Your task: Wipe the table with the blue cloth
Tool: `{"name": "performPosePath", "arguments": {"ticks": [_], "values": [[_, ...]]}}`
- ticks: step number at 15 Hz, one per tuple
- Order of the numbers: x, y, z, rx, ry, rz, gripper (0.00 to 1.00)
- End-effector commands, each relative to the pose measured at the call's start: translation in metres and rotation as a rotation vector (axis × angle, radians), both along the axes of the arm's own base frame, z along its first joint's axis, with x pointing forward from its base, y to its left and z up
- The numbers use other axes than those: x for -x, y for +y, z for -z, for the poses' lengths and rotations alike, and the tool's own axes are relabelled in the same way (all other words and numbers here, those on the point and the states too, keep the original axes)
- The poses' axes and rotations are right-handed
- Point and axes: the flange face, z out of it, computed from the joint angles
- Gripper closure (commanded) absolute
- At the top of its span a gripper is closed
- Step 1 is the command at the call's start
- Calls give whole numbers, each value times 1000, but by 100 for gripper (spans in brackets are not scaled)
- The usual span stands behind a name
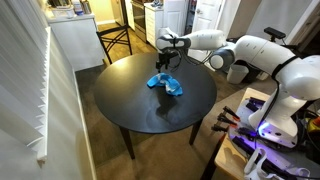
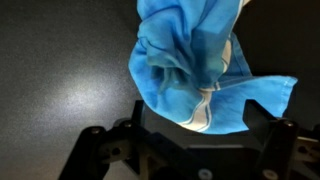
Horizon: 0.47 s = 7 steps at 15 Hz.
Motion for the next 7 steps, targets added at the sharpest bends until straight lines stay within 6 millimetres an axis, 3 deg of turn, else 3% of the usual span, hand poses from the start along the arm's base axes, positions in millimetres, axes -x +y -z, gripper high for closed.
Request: {"name": "performPosePath", "arguments": {"ticks": [1,7], "values": [[-2,1,-7,-3,-18,3,0],[-4,0,-9,-4,-32,6,0]]}}
